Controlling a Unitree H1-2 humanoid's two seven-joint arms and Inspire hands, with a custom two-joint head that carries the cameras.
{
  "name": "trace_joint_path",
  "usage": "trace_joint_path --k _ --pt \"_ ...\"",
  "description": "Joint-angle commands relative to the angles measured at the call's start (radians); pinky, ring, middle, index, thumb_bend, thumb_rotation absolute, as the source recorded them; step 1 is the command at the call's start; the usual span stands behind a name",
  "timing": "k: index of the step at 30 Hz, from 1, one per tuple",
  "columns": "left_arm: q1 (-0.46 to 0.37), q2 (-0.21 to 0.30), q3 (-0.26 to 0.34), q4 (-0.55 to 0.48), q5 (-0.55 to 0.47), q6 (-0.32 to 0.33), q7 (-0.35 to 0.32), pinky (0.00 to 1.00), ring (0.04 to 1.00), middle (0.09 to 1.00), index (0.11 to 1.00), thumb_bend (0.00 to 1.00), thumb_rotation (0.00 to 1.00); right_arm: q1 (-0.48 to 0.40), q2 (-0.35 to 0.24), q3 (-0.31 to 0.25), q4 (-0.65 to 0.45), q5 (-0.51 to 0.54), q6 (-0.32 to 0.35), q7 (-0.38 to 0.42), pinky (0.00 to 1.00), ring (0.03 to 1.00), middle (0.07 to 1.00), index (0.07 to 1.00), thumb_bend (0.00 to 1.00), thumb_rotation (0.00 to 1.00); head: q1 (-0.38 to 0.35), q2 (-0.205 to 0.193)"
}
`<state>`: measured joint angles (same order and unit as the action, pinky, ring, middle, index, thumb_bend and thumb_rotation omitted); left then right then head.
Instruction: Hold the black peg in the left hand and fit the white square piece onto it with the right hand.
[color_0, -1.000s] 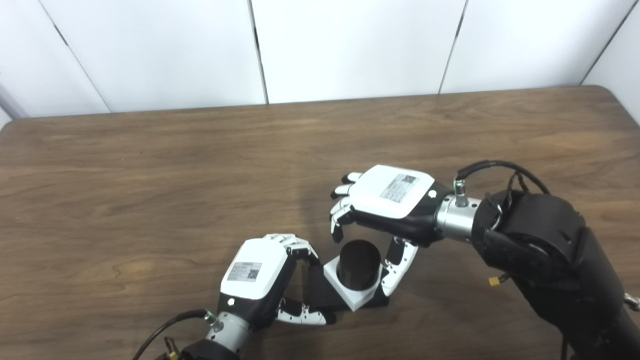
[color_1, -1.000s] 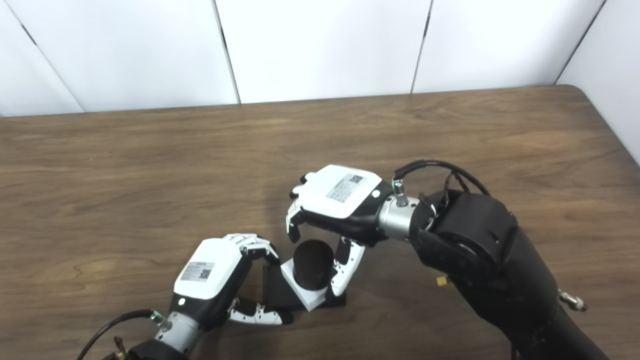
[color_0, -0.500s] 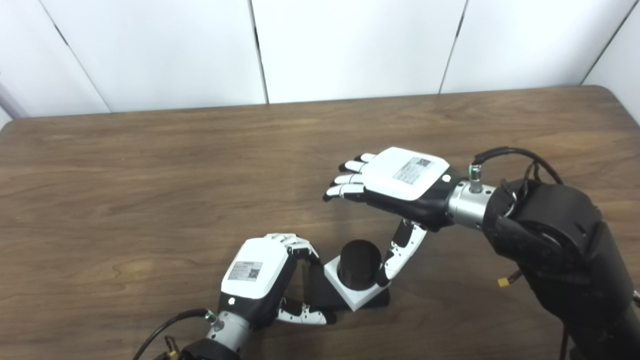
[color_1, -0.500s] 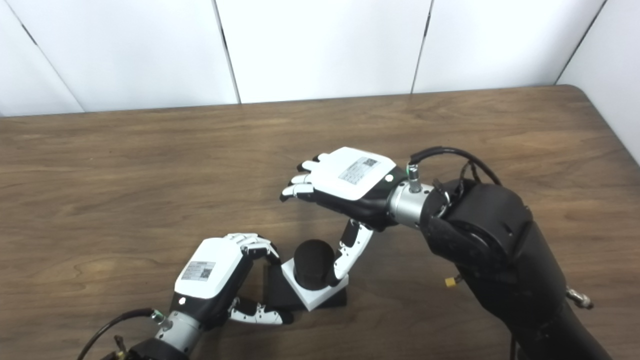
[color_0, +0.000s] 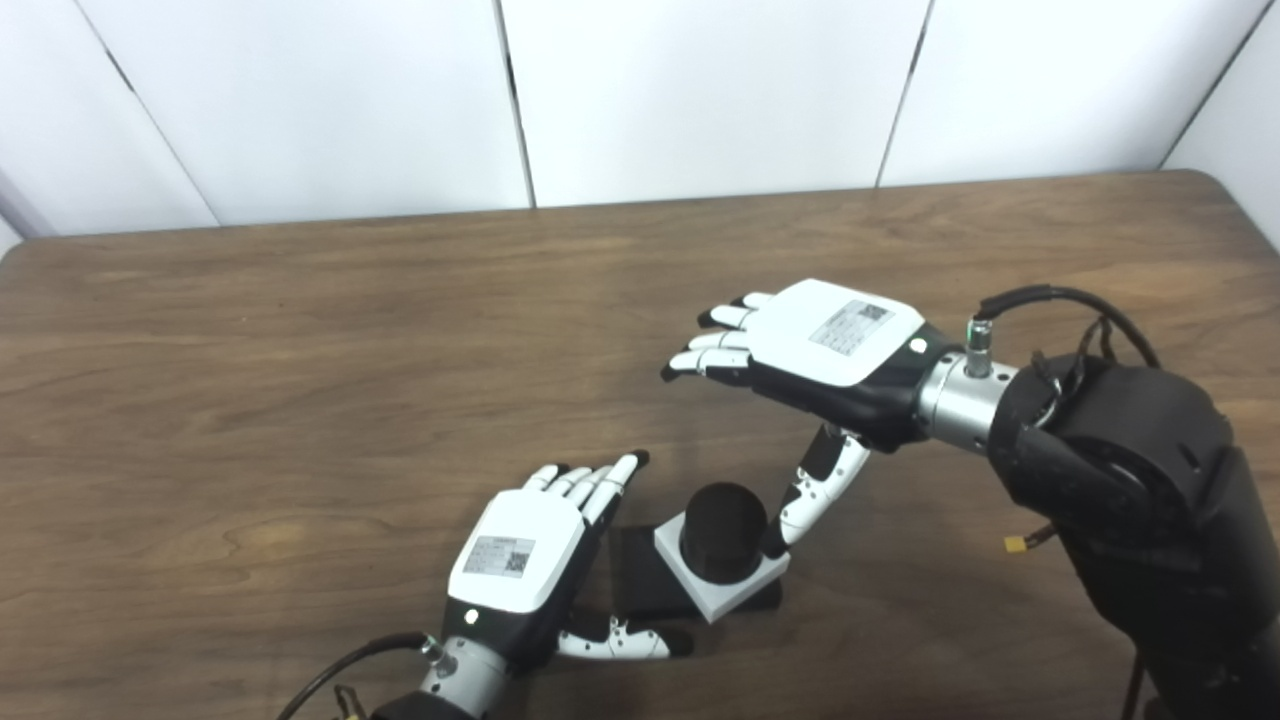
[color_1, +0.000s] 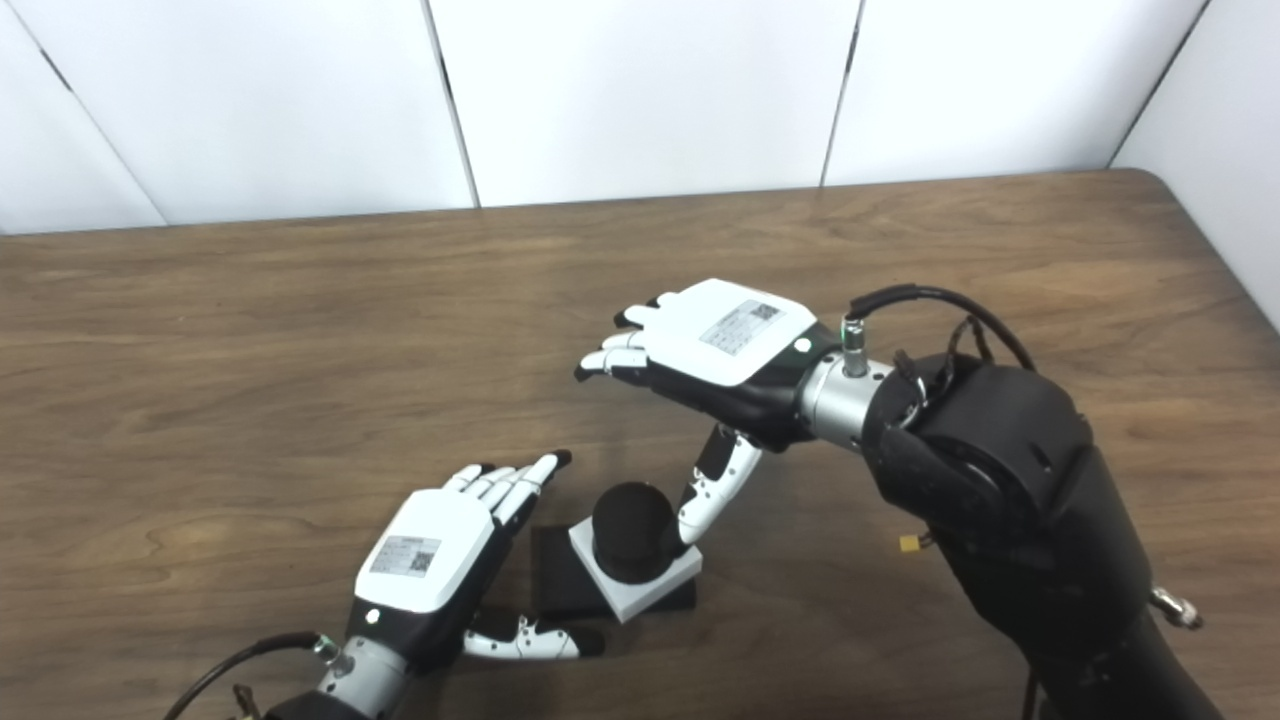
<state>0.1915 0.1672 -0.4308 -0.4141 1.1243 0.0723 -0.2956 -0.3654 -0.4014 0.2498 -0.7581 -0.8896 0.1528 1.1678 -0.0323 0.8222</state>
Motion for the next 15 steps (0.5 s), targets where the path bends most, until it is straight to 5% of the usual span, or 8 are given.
trace_joint_path --k 1,8,11,15 --pt "-0.001 0.0 0.019 -0.013 -0.014 0.042 -0.059 0.98 0.938 0.96 0.999 1.0 0.66 -0.021 -0.016 -0.018 -0.01 -0.002 0.001 -0.023 0.97 0.969 0.908 0.893 0.99 0.52 0.0 0.001" --pt "0.002 0.0 0.073 -0.089 -0.062 0.069 -0.149 1.0 0.986 1.0 1.0 1.0 0.66 -0.021 -0.012 -0.021 0.008 -0.013 -0.013 -0.051 0.97 0.968 0.906 0.883 1.0 0.52 0.008 -0.011" --pt "0.012 -0.006 0.128 -0.119 -0.171 0.083 -0.15 0.99 0.99 1.0 1.0 1.0 0.67 -0.002 -0.015 -0.052 0.025 0.021 0.014 -0.075 0.96 0.96 0.904 0.887 0.99 0.54 0.012 -0.016" --pt "0.039 -0.052 0.235 -0.166 -0.361 0.158 -0.128 0.9 0.969 0.996 1.0 1.0 0.71 0.067 -0.022 -0.138 0.049 0.111 0.082 -0.113 0.98 0.975 0.927 0.923 0.86 0.68 0.009 -0.021"
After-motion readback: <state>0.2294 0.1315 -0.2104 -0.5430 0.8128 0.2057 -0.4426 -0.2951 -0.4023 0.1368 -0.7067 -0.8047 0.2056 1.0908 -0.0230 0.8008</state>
